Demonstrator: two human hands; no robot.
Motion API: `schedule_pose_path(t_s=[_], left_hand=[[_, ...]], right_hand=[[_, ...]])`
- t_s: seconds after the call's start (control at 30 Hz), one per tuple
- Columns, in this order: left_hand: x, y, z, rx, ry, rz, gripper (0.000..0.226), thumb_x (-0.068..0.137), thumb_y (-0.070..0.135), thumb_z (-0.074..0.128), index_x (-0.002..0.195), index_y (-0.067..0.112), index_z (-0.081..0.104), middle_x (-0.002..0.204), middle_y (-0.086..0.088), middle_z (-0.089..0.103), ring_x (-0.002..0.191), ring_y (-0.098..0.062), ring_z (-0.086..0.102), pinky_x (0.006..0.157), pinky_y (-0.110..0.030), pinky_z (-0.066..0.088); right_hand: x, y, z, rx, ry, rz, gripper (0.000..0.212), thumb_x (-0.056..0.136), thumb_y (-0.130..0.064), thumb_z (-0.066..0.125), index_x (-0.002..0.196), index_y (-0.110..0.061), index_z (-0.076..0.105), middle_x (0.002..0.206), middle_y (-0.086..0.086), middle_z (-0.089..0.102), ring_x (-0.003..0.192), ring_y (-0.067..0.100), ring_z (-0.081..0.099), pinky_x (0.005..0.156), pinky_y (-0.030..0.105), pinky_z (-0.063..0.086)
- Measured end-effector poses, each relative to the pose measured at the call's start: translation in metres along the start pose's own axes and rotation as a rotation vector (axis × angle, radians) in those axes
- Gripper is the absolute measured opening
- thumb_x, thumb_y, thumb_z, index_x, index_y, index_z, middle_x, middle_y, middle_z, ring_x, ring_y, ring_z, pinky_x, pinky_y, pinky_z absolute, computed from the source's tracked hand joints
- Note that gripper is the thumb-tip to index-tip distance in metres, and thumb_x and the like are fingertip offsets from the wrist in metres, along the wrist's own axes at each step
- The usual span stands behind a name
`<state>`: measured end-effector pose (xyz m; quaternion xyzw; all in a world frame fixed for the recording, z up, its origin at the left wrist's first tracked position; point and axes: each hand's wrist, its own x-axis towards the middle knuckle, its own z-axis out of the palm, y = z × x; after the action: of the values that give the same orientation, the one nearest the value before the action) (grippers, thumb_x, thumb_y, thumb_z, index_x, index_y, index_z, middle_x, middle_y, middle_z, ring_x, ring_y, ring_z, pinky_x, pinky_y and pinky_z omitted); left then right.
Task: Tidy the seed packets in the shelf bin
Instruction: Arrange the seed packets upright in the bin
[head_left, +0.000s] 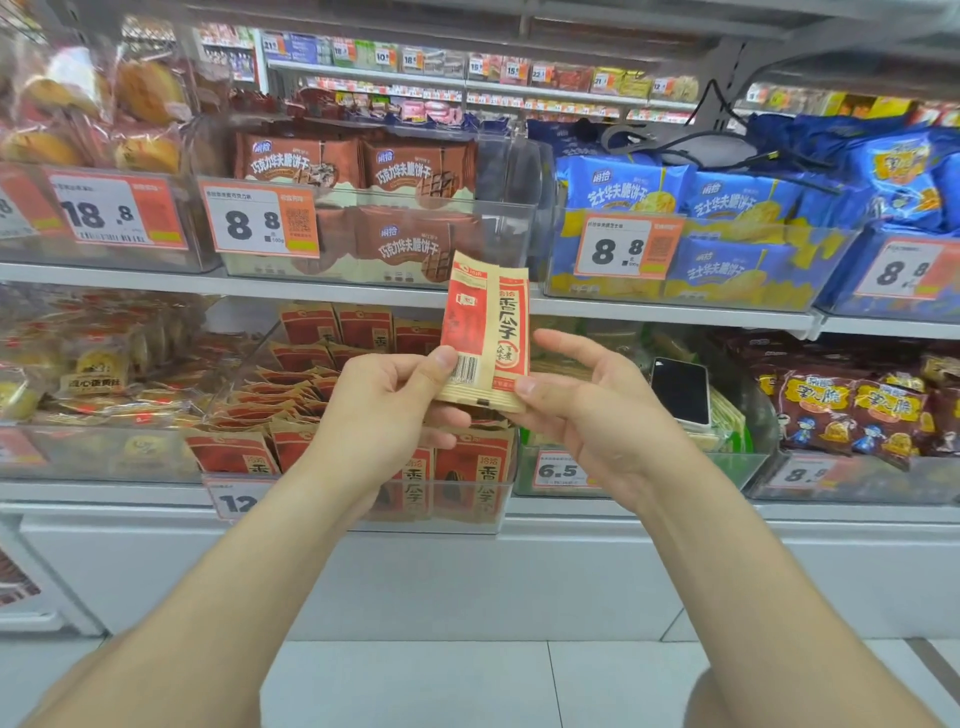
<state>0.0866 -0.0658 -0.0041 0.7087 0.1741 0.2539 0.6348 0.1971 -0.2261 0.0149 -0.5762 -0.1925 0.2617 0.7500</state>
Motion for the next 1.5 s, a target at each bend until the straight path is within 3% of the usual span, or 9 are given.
schedule_pose_path(t_s=[0.23,0.5,0.77,0.97,1.1,1.17,1.2,1.3,1.5], left_hand=[[0.002,-0.002,0.003,-0.025,0.012,0.017,0.027,0.109,0.035,0.059,0.106,0.018,0.080,0.091,0.004,0.083,0.068,-0.006,0.072,0.065,-0.026,0.065],[0.004,-0.002,-0.002,0.021,-0.115,-0.049,0.038,0.108,0.044,0.056,0.116,0.015,0.079,0.097,-0.004,0.083,0.073,-0.014,0.074,0.075,-0.035,0.067],[0.003,0.002,-0.002,-0.027,-0.110,-0.136,0.039,0.109,0.044,0.056,0.118,0.012,0.077,0.084,-0.005,0.080,0.071,-0.020,0.077,0.077,-0.040,0.068],[0.002,0.010,0.004,-0.369,-0.066,-0.291,0.037,0.113,0.043,0.049,0.127,0.016,0.071,0.113,-0.009,0.082,0.105,-0.030,0.080,0.090,-0.053,0.064],[0.003,0.006,0.001,-0.361,0.079,-0.284,0.041,0.116,0.043,0.042,0.121,0.016,0.072,0.105,-0.009,0.083,0.097,-0.028,0.082,0.090,-0.054,0.063],[0.002,0.004,0.002,-0.299,0.028,-0.284,0.039,0.117,0.038,0.042,0.121,0.016,0.074,0.107,-0.011,0.083,0.099,-0.030,0.081,0.087,-0.051,0.063],[0.000,0.004,0.003,-0.267,-0.015,-0.291,0.037,0.116,0.035,0.043,0.121,0.016,0.075,0.108,-0.012,0.083,0.099,-0.031,0.081,0.086,-0.049,0.063],[-0.006,0.002,0.009,-0.179,-0.124,-0.279,0.032,0.115,0.028,0.048,0.122,0.018,0.078,0.110,-0.011,0.083,0.103,-0.031,0.080,0.094,-0.051,0.060],[-0.014,-0.001,0.026,-0.220,-0.065,-0.155,0.029,0.115,0.032,0.048,0.125,0.023,0.074,0.111,-0.006,0.083,0.103,-0.024,0.080,0.095,-0.052,0.063]], right_hand=[[-0.006,-0.002,0.004,-0.056,0.056,0.055,0.040,0.096,-0.001,0.075,0.131,-0.011,0.058,0.102,0.020,0.081,0.087,0.035,0.082,0.074,0.036,0.068],[-0.003,0.000,-0.003,-0.486,0.033,-0.142,0.034,0.103,-0.008,0.069,0.102,-0.021,0.037,0.085,0.013,0.080,0.064,0.018,0.072,0.069,0.035,0.063],[0.000,0.005,-0.003,-0.557,0.057,-0.321,0.039,0.103,-0.005,0.067,0.092,-0.019,0.033,0.069,0.003,0.070,0.053,0.013,0.060,0.059,0.033,0.050],[-0.004,-0.002,-0.010,-0.504,-0.268,-0.313,0.042,0.099,0.008,0.067,0.095,-0.016,0.033,0.068,0.001,0.060,0.064,0.015,0.054,0.063,0.026,0.047],[-0.008,0.004,-0.015,-0.661,-0.443,-0.138,0.055,0.095,0.001,0.077,0.128,-0.025,0.040,0.076,0.009,0.073,0.071,0.026,0.070,0.072,0.040,0.056],[-0.010,0.008,-0.011,-0.771,-0.421,-0.072,0.077,0.093,-0.014,0.083,0.148,-0.034,0.033,0.086,0.009,0.080,0.078,0.024,0.077,0.076,0.039,0.061],[-0.010,0.009,-0.008,-0.799,-0.384,-0.064,0.073,0.095,-0.024,0.082,0.150,-0.033,0.035,0.092,0.007,0.082,0.083,0.020,0.079,0.078,0.039,0.063],[-0.006,0.007,-0.001,-0.718,-0.177,-0.121,0.025,0.108,-0.034,0.061,0.126,-0.018,0.064,0.098,0.000,0.083,0.088,0.015,0.081,0.080,0.041,0.067],[-0.006,0.000,0.000,-0.590,0.043,-0.094,0.025,0.110,-0.025,0.058,0.100,-0.014,0.079,0.089,-0.004,0.083,0.086,0.010,0.079,0.067,0.015,0.059]])
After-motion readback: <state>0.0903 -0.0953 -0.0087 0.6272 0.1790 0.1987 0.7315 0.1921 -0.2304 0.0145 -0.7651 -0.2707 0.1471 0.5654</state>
